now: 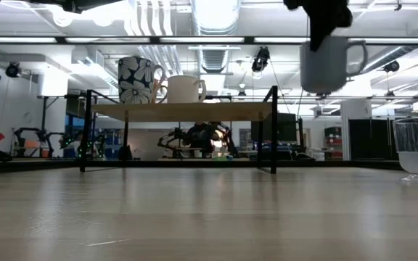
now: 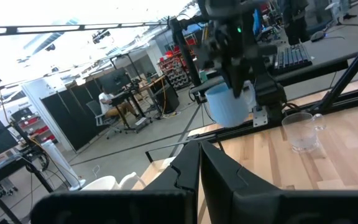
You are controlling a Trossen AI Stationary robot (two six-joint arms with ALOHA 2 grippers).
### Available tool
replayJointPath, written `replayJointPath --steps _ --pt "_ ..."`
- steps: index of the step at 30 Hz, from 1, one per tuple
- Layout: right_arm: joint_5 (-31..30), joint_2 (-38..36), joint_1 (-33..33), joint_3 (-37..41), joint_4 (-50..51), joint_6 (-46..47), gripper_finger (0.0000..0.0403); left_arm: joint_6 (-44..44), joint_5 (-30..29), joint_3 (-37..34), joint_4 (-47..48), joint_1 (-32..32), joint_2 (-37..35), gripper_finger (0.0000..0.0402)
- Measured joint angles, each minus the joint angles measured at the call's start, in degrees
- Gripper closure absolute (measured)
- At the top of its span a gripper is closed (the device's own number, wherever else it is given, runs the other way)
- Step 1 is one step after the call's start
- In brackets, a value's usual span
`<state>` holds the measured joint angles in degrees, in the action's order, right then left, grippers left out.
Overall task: Stack small to large cups/mugs on shelf
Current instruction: Put the blue mug on the shelf
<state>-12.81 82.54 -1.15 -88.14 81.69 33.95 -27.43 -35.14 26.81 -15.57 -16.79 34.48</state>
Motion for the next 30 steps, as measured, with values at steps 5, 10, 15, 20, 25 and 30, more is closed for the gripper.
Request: replayJointPath --steps 5,10,15,20,25,30 --pt "-0.4 0.9 0.0 -6.5 1.0 -1.2 0.0394 0.0 0.0 0.0 0.0 0.0 0.0 0.0402" --pt "-0.8 4.2 0.0 -13.4 1.3 -4.4 0.0394 0.0 0.0 0.0 0.0 0.0 0.0 0.0402" --pt "-0.7 10.4 0.0 -20.9 2.7 -9.7 0.0394 0.0 0.0 0.0 0.0 0.0 0.0 0.0402" --pt "-0.4 16.9 -0.1 -28.8 5.5 -15.7 0.0394 0.0 0.0 0.0 0.0 0.0 0.0 0.0402" --pt "0.5 20.7 -1.3 -34.6 5.9 -20.3 0.0394 0.0 0.0 0.0 0.0 0.0 0.0 0.0402" --pt "2.3 23.4 -3.3 -38.4 5.9 -23.6 0.0394 0.0 0.0 0.0 0.0 0.0 0.0 0.0402"
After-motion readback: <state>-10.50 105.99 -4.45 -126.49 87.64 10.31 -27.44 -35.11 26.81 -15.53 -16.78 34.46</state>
